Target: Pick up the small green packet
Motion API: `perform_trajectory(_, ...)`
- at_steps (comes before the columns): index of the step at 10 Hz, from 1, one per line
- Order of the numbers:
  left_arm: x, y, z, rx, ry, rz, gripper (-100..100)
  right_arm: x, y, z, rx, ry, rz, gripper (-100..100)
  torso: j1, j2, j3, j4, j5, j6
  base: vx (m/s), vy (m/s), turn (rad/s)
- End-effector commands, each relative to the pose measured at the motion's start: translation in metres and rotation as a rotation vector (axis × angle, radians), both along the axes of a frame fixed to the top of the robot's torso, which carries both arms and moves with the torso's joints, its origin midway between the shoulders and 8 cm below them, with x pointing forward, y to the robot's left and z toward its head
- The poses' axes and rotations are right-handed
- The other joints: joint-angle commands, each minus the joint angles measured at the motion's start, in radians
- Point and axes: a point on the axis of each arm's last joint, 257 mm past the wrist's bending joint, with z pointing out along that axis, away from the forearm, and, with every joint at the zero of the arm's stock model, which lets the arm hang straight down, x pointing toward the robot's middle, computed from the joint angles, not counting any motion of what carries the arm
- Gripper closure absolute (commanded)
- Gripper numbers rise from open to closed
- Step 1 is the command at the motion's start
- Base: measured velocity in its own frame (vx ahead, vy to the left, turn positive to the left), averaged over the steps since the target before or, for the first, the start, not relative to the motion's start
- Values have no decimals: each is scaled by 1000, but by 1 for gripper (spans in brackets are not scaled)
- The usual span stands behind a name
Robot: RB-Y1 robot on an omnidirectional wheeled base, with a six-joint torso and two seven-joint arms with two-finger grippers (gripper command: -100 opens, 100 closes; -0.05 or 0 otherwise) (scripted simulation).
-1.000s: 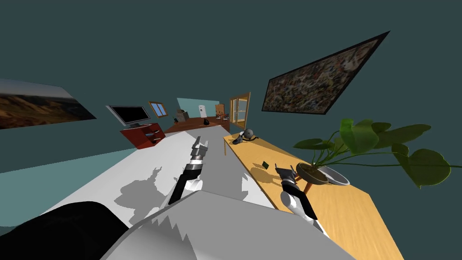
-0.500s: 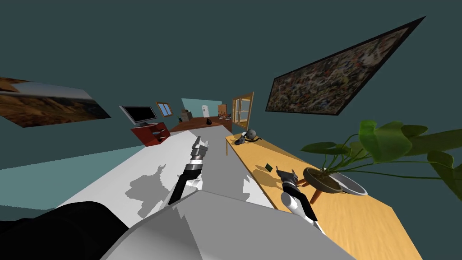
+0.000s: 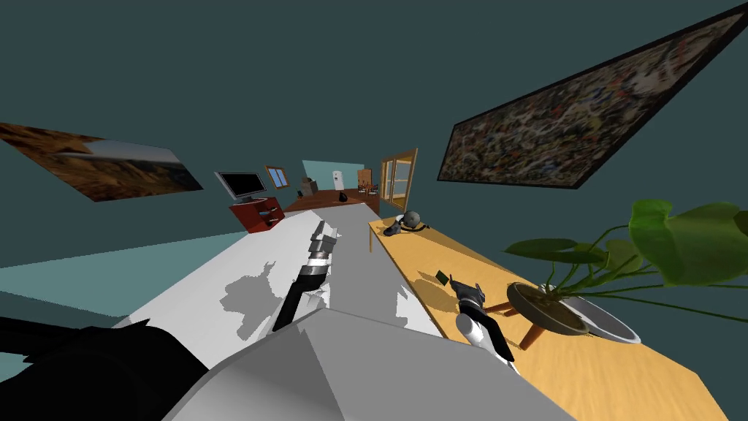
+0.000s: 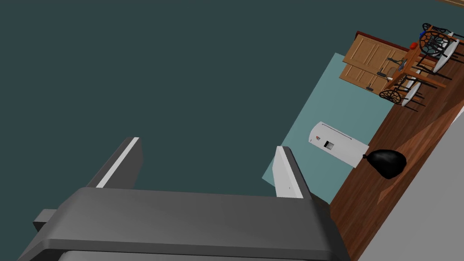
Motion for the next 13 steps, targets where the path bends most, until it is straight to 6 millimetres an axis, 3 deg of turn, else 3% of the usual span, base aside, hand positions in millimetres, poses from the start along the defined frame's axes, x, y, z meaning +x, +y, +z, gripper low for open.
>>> perform_trajectory(1,0,0,0,0,0,0,0,-7,-3,-14,36,13,-20,-100,0,0,0,0,0,0,39,10,82)
perform_trajectory(5,0,0,0,0,0,0,0,-34,-22,-60,203,25,-132,-100,0,-1,0,0,0,1,52,13,117)
perform_trajectory(6,0,0,0,0,0,0,0,-35,-22,-61,204,29,-133,-100,0,0,0,0,0,0,39,5,53)
perform_trajectory(8,0,0,0,0,0,0,0,-56,-33,-89,297,37,-210,-100,0,0,0,0,0,0,54,16,122)
perform_trajectory(10,0,0,0,0,0,0,0,-67,-37,-101,337,40,-247,-100,2,-2,-1,-1,0,0,80,20,91)
perform_trajectory(13,0,0,0,0,0,0,0,-99,-46,-133,433,49,-350,-100,1,-2,-1,-1,0,0,83,8,96)
